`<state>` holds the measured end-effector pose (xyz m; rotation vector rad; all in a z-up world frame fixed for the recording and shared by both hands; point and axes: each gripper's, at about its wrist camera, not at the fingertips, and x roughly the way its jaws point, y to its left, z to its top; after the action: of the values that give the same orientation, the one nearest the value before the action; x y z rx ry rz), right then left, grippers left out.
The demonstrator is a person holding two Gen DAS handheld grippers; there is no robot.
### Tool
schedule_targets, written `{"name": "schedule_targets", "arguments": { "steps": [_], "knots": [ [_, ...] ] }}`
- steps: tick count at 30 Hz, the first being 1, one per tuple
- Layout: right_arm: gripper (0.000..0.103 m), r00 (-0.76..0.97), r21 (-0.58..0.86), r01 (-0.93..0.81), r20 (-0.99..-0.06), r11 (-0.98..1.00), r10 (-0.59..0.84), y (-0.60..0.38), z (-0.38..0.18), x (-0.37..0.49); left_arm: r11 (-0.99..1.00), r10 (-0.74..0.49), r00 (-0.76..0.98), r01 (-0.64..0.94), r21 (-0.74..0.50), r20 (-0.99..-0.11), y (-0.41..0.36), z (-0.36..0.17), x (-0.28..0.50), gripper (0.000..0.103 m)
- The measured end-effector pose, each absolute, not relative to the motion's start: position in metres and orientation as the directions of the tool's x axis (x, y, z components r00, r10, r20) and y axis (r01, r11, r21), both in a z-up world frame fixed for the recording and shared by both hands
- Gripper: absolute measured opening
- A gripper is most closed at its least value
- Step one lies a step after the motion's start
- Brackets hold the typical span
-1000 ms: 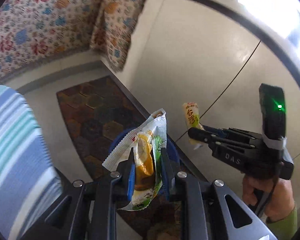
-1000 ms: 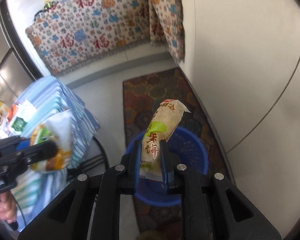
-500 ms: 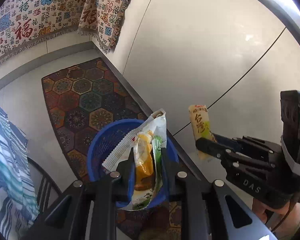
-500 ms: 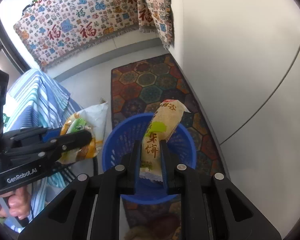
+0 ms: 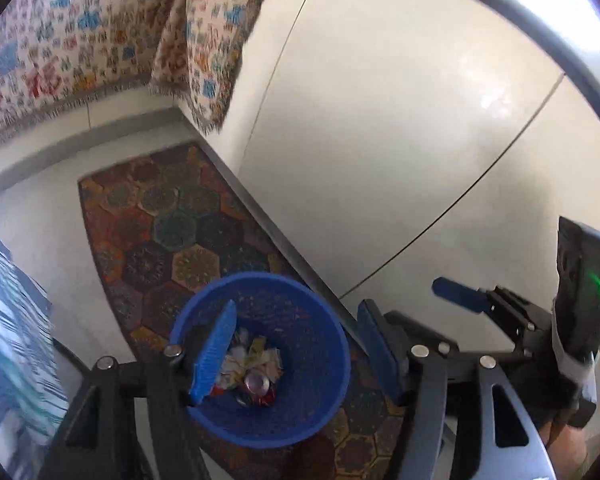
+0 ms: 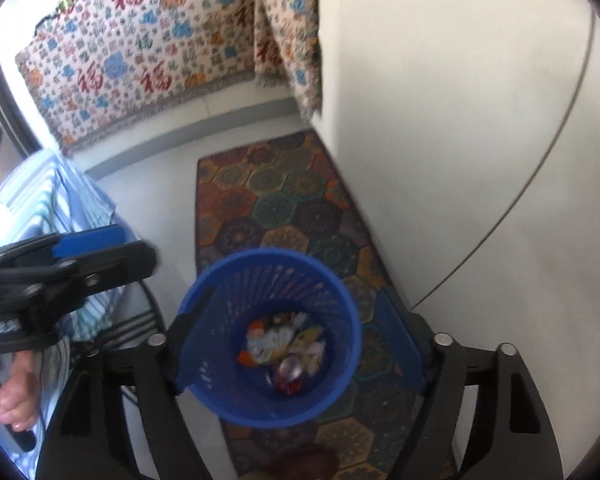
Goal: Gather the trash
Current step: 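Move both open tools back over the remaining trash on the table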
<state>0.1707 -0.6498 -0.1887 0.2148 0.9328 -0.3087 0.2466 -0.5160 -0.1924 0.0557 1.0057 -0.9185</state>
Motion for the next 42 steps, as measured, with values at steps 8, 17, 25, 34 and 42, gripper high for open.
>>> {"name": "schedule_targets", "arguments": {
  "steps": [8, 17, 25, 34, 42],
  "knots": [
    [0.093, 0.642, 0.037, 0.352, -0.737, 0.935, -0.212, -0.620, -0.136, 0.154, 0.711, -0.585, 0.402, 0.673, -0.206, -0.705, -0.424, -0.112, 0.200, 0.066],
    [0.100, 0.759, 0.092, 0.203, -0.644, 0.975, -0.097, -0.493, -0.090, 0.149, 0.899, -0.300, 0.638, 0.438, 0.014, -0.709, -0.243, -0.076, 0.147, 0.075],
    [0.100, 0.703, 0.134, -0.096, -0.692, 0.986, 0.162, -0.323, -0.125, 0.164, 0.971, -0.077, 0.699, 0.213, 0.104, -0.711, -0.119, -0.094, 0.135, 0.075],
    [0.100, 0.639, 0.010, -0.221, -0.754, 0.975, 0.153, -0.218, -0.172, 0.188, 0.993, 0.023, 0.688, 0.071, 0.099, -0.725, -0.040, -0.130, 0.154, 0.075],
    [0.100, 0.609, -0.001, -0.213, -0.782, 0.977, 0.132, -0.204, -0.193, 0.218, 0.996, 0.027, 0.642, 0.045, 0.073, -0.766, -0.018, -0.165, 0.174, 0.075]
  ]
}}
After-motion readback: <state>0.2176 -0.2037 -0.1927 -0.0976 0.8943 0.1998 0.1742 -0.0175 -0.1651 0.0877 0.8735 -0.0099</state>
